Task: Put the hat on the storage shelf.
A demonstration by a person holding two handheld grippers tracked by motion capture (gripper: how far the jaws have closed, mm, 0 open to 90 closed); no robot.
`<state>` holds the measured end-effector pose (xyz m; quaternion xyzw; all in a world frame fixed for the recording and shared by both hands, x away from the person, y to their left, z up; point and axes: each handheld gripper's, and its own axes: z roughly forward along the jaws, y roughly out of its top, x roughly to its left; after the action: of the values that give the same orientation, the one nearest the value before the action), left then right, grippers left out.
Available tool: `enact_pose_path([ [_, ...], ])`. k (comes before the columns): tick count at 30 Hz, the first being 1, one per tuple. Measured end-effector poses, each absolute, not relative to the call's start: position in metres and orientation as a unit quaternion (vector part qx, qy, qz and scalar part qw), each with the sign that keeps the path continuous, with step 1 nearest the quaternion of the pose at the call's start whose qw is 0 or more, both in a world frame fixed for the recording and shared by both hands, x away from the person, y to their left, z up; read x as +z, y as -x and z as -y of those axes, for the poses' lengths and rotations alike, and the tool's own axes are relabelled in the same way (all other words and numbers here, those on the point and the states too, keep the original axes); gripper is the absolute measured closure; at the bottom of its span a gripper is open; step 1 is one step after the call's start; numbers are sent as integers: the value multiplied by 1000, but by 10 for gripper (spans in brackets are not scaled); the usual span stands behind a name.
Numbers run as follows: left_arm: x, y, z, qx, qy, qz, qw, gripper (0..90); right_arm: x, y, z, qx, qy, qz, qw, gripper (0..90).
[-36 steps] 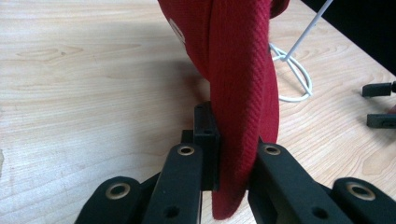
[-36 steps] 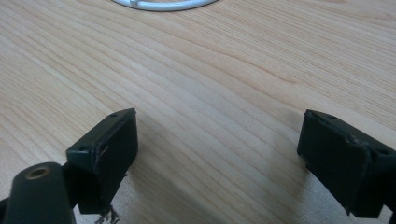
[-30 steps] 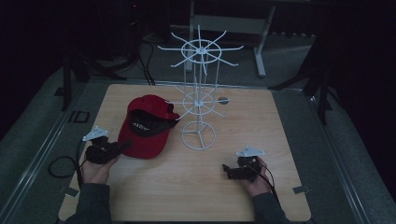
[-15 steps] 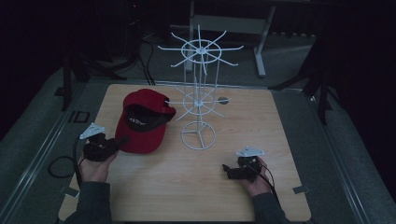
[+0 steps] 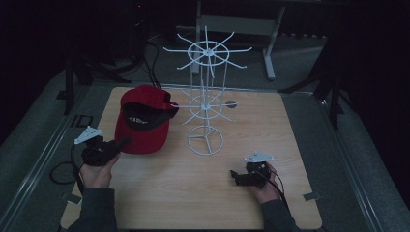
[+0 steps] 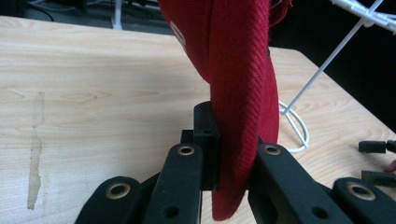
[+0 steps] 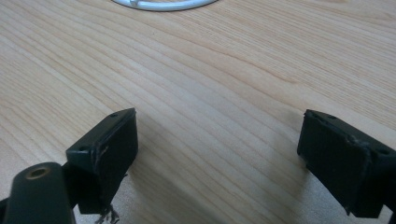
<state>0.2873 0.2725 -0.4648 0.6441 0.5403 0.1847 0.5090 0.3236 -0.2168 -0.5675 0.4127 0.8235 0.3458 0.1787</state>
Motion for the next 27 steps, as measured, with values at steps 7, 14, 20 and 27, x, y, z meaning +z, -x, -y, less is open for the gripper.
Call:
enact_pose_path([
  [7, -457, -286, -272, 194, -638, -537, 517, 857, -567, -324, 217, 346, -412, -824, 180, 121],
  [14, -452, -289, -269, 202, -632, -534, 523, 858, -568, -324, 217, 346, -412, -824, 179, 121],
  [20, -445, -290, -268, 207, -623, -533, 533, 857, -568, -324, 217, 346, -413, -823, 179, 121],
  [27, -438, -291, -268, 216, -617, -532, 539, 857, -568, -324, 217, 346, -412, -823, 179, 121],
])
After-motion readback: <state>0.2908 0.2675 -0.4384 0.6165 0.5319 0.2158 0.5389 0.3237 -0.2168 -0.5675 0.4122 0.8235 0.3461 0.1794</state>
